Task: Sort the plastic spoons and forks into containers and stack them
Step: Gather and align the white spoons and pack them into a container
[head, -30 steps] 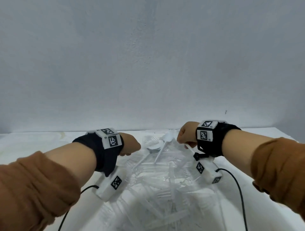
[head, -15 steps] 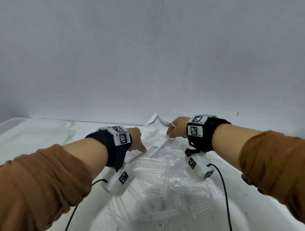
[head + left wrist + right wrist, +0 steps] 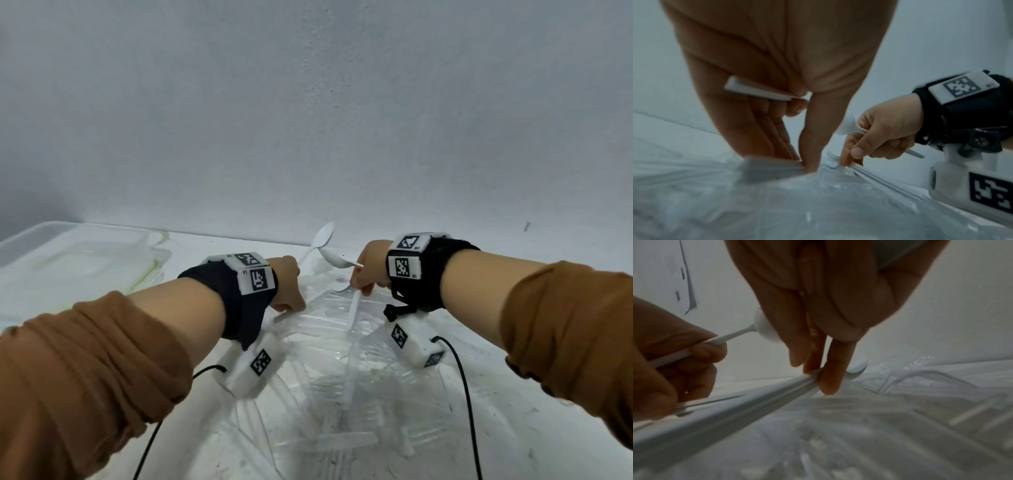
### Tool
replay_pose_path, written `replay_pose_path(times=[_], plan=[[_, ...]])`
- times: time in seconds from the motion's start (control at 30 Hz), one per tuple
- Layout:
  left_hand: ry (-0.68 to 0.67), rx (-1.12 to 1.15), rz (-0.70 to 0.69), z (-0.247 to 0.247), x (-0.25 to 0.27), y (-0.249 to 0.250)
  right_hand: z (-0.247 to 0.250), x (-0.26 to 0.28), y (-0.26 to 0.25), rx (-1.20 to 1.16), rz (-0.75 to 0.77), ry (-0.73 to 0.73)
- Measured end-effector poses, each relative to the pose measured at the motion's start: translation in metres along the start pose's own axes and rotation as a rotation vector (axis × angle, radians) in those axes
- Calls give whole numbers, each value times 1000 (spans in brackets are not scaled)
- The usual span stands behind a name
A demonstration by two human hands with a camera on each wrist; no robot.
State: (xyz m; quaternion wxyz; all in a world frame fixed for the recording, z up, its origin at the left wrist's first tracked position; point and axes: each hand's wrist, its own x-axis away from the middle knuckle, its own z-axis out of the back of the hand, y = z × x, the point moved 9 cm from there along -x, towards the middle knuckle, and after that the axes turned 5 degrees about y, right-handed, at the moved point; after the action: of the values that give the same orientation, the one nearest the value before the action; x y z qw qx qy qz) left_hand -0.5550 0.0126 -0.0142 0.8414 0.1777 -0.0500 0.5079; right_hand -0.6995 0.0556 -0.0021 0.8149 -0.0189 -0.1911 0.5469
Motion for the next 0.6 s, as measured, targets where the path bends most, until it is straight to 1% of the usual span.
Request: replay_pose_path(times=[0.1,0.17,0.37,0.43,0.5,0.53,0.57,0.6], plan=[[-7,90,10,6,2,-2,5,4,6,-51,3,23],[-39,130,14,8,5,-2,9,10,10,-120,1,31],[-122,116,25,7,11,-4,20,30,25,-129,-62,68],[-108,147,28,11,14,-1,23,36,27,-109,-93,69],[-63,106,1,17,17,3,28,41,28,-80,-126,82],[-62,83,-20,18,19,6,32,44,30,-81,-146,103],[-89,79,-27,17,21,7,35,45,33,-93,-160,134],[-100,117,-24,17,22,7,39,45,36,-114,-170,174]])
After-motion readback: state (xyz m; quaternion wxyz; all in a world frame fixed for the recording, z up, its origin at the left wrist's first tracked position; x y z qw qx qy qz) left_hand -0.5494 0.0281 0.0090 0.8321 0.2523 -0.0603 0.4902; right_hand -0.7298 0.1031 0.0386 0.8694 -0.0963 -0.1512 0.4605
